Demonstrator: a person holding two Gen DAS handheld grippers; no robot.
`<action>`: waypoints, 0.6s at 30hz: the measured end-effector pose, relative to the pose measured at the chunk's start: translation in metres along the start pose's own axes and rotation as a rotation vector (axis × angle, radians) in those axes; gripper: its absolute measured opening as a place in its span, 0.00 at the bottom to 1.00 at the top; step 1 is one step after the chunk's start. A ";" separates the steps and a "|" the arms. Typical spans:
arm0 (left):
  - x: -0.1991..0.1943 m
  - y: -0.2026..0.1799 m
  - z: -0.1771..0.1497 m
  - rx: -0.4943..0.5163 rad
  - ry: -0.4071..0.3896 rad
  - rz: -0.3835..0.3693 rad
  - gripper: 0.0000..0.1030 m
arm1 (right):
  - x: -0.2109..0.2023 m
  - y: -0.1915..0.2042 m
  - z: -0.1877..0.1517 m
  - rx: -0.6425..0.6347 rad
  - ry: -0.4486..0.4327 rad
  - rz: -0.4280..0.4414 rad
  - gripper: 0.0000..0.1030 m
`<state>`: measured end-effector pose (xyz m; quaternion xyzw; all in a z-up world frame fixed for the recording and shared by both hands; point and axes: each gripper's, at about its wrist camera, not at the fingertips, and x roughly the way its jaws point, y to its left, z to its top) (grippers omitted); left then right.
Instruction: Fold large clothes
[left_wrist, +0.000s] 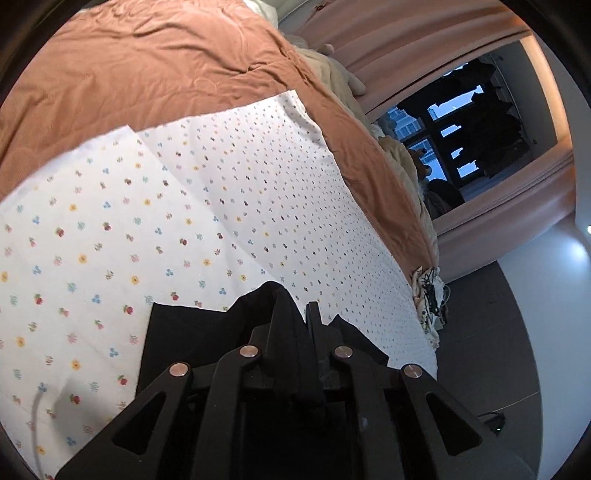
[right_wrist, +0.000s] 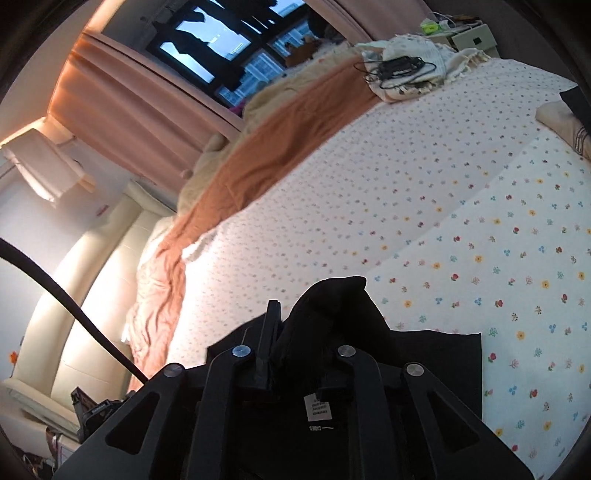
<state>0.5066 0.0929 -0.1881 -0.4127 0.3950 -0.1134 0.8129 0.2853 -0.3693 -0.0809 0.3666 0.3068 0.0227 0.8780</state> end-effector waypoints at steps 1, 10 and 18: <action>0.004 0.003 0.000 -0.017 0.016 0.006 0.13 | 0.002 0.002 0.002 0.002 0.000 -0.004 0.42; -0.015 -0.001 -0.008 0.003 -0.013 0.004 0.96 | -0.013 0.018 -0.003 0.021 0.000 0.052 0.98; -0.065 0.000 -0.032 0.064 -0.031 0.057 0.96 | -0.066 0.016 -0.023 0.001 -0.011 0.020 0.98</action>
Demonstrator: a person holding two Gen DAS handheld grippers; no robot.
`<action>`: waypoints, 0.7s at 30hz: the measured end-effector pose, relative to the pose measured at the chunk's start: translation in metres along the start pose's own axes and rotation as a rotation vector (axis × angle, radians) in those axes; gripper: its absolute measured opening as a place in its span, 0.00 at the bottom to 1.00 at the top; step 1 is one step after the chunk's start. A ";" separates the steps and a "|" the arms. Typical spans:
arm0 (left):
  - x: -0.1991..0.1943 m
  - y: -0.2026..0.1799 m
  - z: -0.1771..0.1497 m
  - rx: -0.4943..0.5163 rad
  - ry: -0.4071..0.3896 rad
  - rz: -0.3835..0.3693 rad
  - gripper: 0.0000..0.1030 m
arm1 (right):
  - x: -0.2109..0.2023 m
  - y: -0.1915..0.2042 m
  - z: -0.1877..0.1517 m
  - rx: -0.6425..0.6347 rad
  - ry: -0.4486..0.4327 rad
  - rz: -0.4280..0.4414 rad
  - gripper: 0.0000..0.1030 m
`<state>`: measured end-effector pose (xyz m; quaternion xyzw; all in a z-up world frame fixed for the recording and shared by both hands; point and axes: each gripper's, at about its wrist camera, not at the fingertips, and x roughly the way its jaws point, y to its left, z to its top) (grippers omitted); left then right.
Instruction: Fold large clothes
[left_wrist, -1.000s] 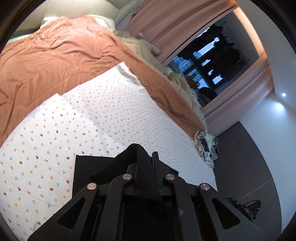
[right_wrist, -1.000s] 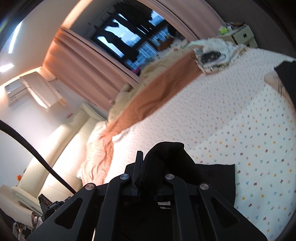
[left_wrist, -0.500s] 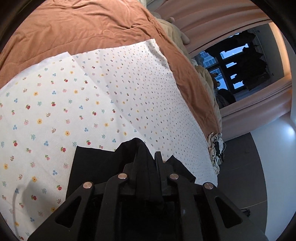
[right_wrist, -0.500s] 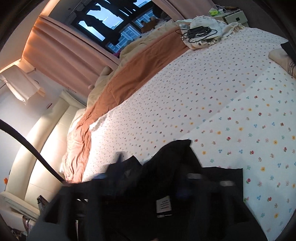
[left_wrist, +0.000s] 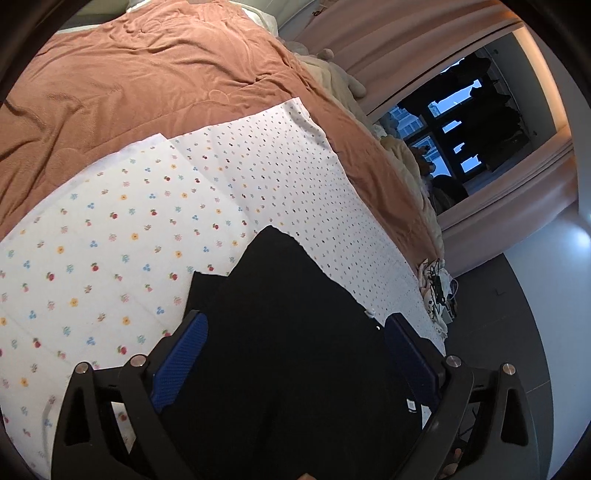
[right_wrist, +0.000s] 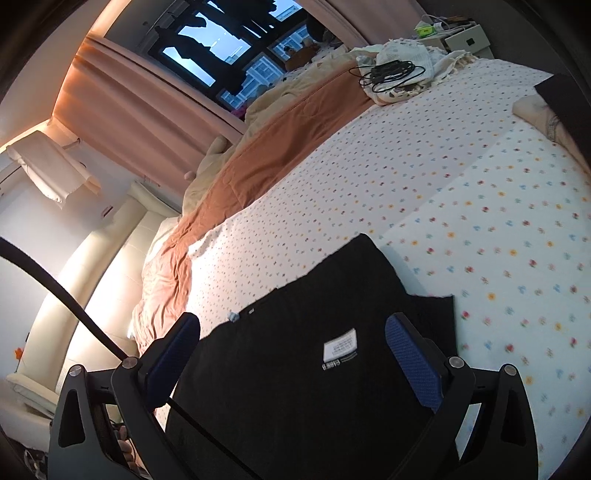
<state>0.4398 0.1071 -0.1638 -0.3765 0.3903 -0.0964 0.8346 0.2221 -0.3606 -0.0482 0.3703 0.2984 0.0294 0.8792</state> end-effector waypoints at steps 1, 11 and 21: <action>-0.004 0.001 -0.003 0.003 0.000 0.004 0.96 | -0.005 -0.003 -0.004 -0.002 0.004 -0.011 0.98; -0.071 0.011 -0.037 0.047 -0.025 0.010 0.85 | -0.092 -0.016 -0.027 -0.021 -0.024 -0.044 0.98; -0.090 0.031 -0.067 0.082 0.004 0.063 0.75 | -0.141 -0.032 -0.049 -0.048 0.003 -0.102 0.98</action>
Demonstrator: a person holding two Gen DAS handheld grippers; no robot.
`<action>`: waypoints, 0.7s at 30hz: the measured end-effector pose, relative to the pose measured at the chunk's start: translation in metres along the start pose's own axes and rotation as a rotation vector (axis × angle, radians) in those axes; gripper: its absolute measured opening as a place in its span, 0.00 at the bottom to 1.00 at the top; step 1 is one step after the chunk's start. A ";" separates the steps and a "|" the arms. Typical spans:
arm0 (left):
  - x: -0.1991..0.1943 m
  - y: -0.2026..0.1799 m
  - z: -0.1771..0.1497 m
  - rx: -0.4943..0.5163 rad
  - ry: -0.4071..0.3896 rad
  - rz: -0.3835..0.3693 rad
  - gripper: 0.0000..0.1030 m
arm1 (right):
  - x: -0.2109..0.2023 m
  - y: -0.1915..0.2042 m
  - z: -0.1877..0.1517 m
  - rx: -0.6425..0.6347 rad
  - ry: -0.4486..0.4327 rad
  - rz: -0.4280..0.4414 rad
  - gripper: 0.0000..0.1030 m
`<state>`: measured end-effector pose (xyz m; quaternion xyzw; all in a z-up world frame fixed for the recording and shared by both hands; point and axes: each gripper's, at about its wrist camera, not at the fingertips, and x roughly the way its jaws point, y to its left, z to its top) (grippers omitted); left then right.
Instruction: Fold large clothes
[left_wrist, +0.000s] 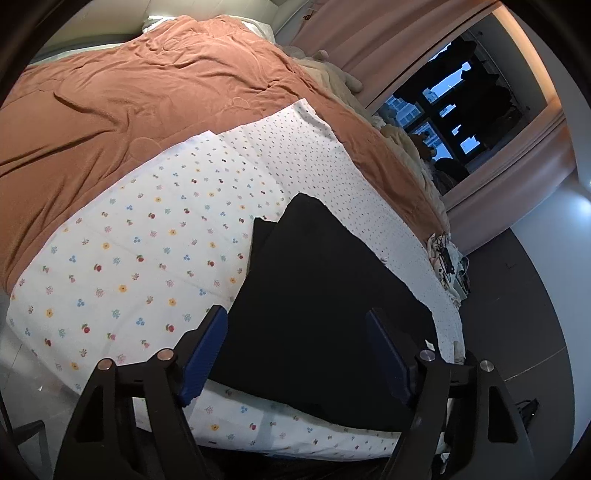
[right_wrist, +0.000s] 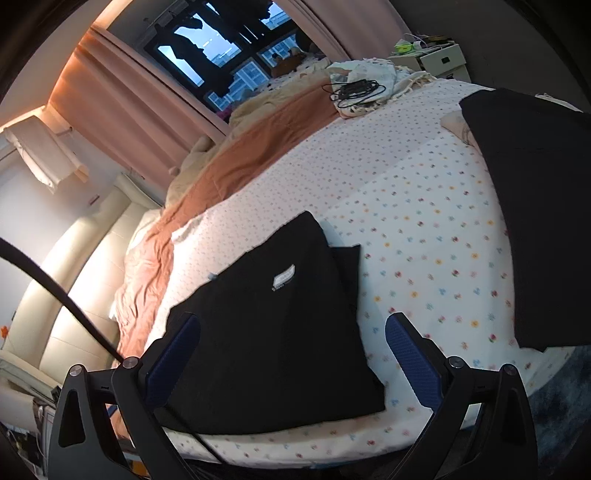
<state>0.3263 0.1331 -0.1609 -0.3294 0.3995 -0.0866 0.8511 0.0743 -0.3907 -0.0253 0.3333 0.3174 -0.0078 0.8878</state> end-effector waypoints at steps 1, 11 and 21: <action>0.001 0.002 -0.002 0.003 0.005 0.006 0.75 | 0.000 -0.002 -0.003 0.005 0.010 -0.011 0.98; 0.039 0.027 -0.020 0.003 0.083 0.071 0.68 | 0.029 -0.015 -0.033 0.026 0.143 -0.099 0.77; 0.068 0.043 -0.039 0.035 0.164 0.152 0.40 | 0.060 -0.017 -0.040 -0.021 0.181 -0.151 0.15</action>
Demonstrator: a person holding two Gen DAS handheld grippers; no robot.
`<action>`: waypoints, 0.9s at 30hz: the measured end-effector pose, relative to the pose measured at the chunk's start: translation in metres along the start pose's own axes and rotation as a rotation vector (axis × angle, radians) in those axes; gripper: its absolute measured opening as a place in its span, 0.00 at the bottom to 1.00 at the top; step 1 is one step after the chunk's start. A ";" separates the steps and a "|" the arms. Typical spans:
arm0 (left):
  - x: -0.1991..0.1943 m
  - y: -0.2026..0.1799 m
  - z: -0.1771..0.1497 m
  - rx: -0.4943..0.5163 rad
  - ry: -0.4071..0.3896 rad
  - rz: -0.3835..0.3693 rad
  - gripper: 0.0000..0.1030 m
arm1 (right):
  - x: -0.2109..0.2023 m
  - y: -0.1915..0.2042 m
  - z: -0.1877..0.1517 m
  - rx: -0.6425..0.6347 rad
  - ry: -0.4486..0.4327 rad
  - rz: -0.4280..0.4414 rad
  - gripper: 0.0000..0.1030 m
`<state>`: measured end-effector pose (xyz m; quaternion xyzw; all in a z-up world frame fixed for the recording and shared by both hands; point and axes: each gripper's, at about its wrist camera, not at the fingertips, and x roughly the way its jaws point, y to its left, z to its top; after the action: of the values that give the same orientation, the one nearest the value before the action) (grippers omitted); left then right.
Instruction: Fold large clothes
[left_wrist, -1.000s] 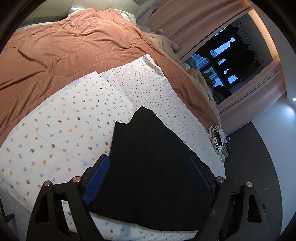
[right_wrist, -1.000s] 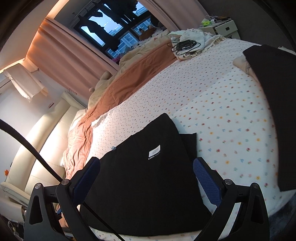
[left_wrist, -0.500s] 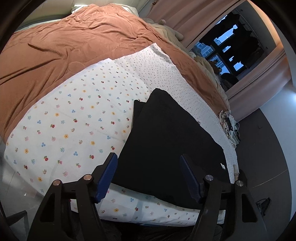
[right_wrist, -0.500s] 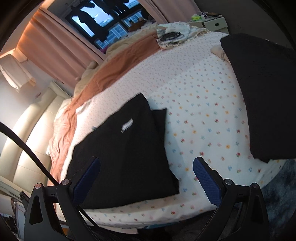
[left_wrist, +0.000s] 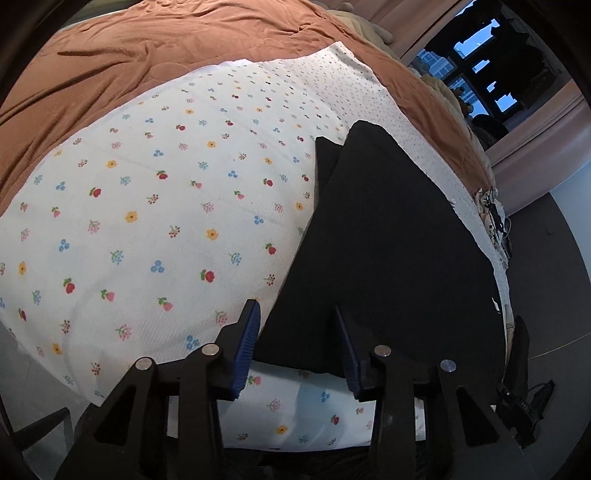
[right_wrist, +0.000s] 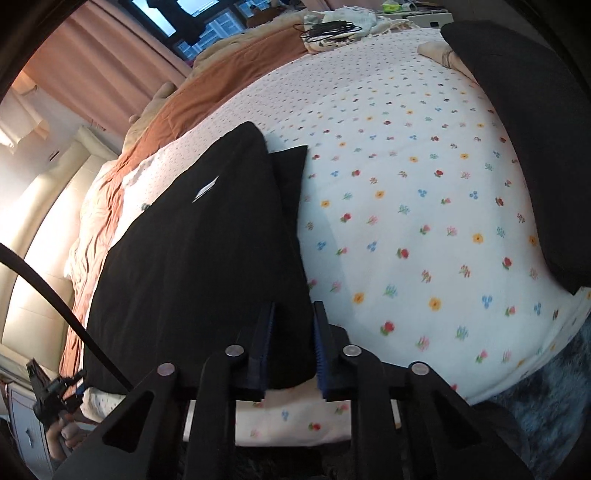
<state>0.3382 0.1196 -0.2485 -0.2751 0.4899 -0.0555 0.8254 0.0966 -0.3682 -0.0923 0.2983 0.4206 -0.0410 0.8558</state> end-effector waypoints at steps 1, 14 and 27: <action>-0.001 0.000 -0.001 0.004 0.003 0.001 0.40 | 0.002 -0.002 0.002 0.007 0.002 -0.015 0.14; -0.035 0.026 -0.005 -0.186 -0.021 -0.250 0.81 | -0.044 0.061 0.018 -0.118 -0.141 -0.031 0.87; -0.018 0.024 -0.017 -0.217 0.077 -0.336 0.81 | -0.007 0.154 -0.030 -0.313 -0.001 0.122 0.58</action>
<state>0.3099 0.1398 -0.2530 -0.4379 0.4714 -0.1497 0.7508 0.1209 -0.2273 -0.0280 0.1865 0.4023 0.0770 0.8930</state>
